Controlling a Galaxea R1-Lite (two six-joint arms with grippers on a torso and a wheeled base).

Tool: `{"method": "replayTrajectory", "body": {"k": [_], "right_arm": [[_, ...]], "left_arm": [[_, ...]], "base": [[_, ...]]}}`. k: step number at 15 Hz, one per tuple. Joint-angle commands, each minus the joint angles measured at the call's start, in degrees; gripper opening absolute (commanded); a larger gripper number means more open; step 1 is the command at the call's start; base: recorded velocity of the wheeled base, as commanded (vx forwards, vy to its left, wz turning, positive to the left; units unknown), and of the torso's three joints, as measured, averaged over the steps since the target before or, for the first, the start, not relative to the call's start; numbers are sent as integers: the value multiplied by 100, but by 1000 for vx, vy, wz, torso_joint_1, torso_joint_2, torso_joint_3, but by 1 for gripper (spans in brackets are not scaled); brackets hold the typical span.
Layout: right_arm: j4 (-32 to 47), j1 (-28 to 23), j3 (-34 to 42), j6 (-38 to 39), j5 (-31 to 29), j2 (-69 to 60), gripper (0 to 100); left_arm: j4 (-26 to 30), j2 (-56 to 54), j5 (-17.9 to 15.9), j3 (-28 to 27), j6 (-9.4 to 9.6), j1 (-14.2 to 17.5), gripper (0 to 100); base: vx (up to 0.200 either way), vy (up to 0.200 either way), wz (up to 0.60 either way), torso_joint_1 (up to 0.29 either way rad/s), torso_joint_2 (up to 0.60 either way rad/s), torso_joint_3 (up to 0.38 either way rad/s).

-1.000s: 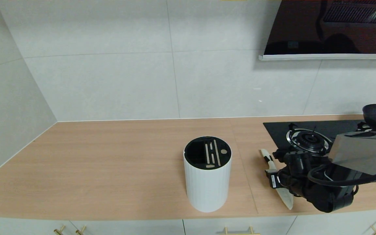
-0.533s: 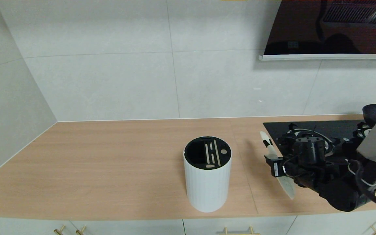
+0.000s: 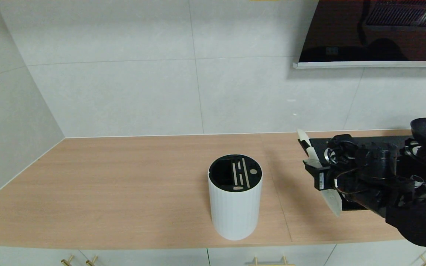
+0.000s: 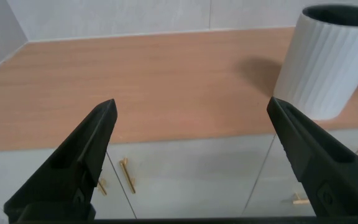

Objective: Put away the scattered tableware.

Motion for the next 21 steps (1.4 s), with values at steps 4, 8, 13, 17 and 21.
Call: {"method": "replayTrajectory", "body": {"k": [4,8,13,17,21], "right_arm": [[22,199,18,6,-1,-353,0],[233,243,-325,15,8,-573,0],[1815,463,-1802,15,52,-933,0],[1956,911,-1995,41,43,-951,0],[1956,1412,-1960,85,17,-933,0]], "left_arm": [[252,167,-464,-389,-38,-26,100],[840,1916,-1360,-1769,-73,-360,100],[190,5194,-2248,-3439,-99,-413,100],[-1357,6838,-2257,-3545,-187,-606,100],[-2148,7418,-2239,-3518,-1532,-1362,100]], "base": [[0,0,0,0,0,0],[0,0,0,0,0,0],[0,0,0,0,0,0],[0,0,0,0,0,0],[0,0,0,0,0,0]]}}
